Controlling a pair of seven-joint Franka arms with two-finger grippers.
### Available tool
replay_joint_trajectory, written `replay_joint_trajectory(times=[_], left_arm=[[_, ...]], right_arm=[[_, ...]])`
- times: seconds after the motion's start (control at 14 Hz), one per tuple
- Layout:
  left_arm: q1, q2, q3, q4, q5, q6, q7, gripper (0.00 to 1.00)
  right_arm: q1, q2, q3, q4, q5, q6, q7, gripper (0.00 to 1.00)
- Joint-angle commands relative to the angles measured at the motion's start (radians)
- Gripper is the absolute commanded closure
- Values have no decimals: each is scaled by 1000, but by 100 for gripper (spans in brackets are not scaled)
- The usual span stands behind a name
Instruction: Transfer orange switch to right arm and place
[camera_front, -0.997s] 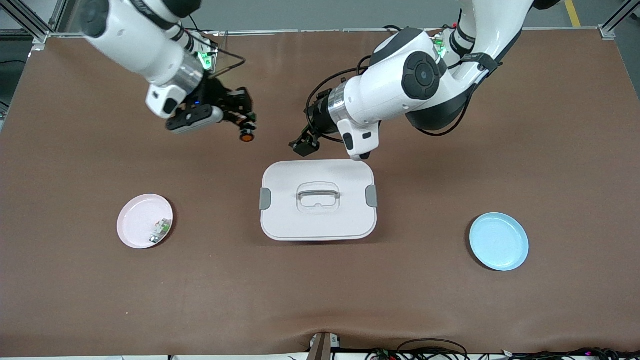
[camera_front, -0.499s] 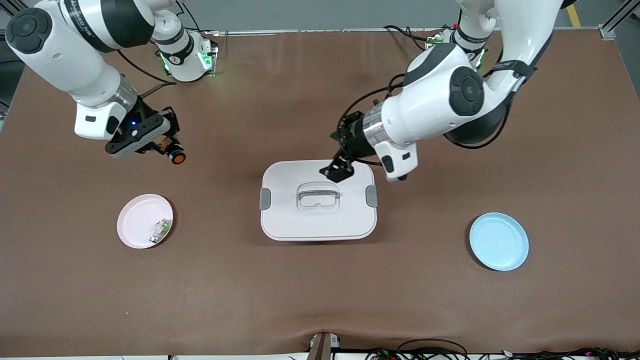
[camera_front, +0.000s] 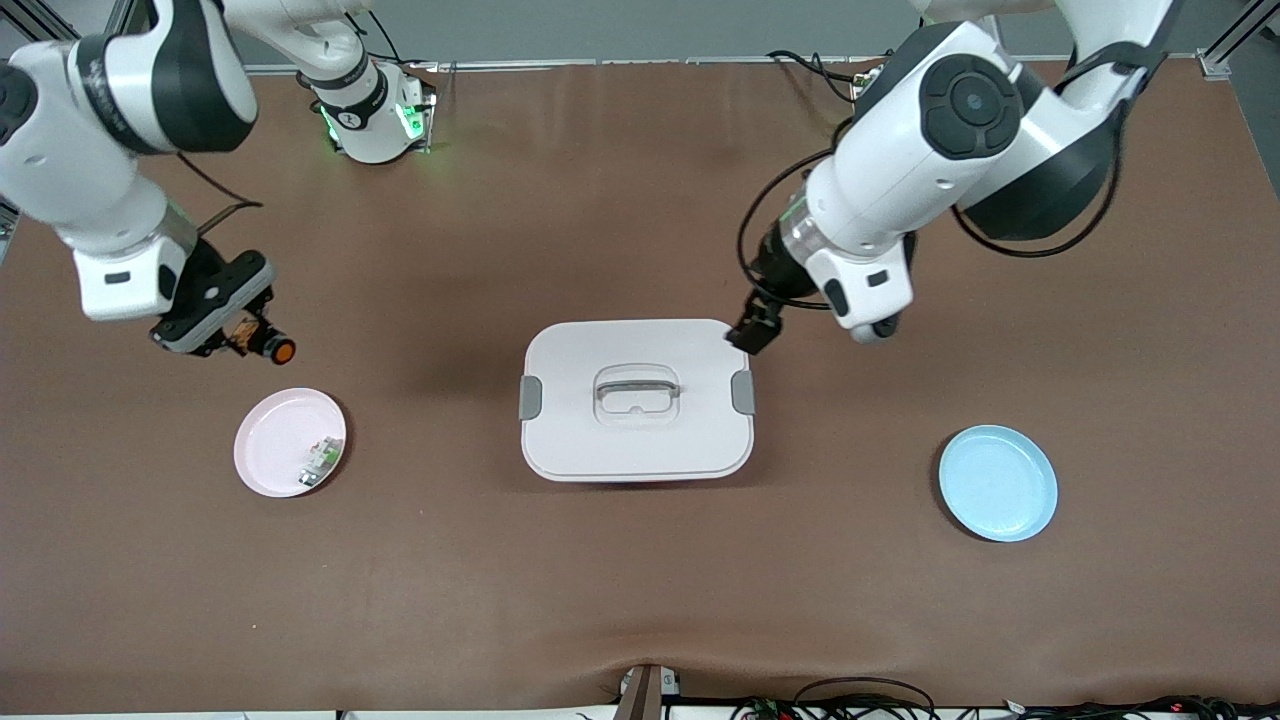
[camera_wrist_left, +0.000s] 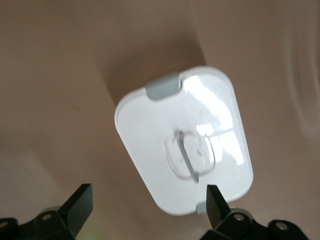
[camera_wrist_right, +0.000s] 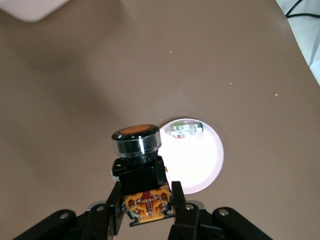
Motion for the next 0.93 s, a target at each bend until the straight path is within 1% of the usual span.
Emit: replay_joint_trajectory(times=[0.0, 0.07, 0.21, 0.36, 0.5, 0.71, 0.85], left_arm=[[22, -24, -1, -10, 79, -27, 154, 0], [23, -28, -1, -10, 94, -28, 199, 0], [101, -48, -11, -10, 109, -76, 336, 0], [153, -50, -1, -10, 109, -145, 569, 0], [222, -50, -1, -10, 131, -157, 776, 0], [319, -50, -4, -10, 136, -166, 958, 0], [341, -77, 3, -10, 163, -189, 1030, 0]], right_arm=[[-81, 87, 19, 16, -16, 81, -156, 100], [-94, 113, 19, 16, -16, 99, -202, 100], [-121, 161, 19, 26, -14, 113, -283, 100], [-143, 196, 19, 28, -13, 124, -374, 100], [-170, 237, 19, 28, -13, 139, -417, 100], [-190, 294, 19, 28, -13, 149, -425, 100], [-196, 316, 19, 28, -11, 167, -425, 100]])
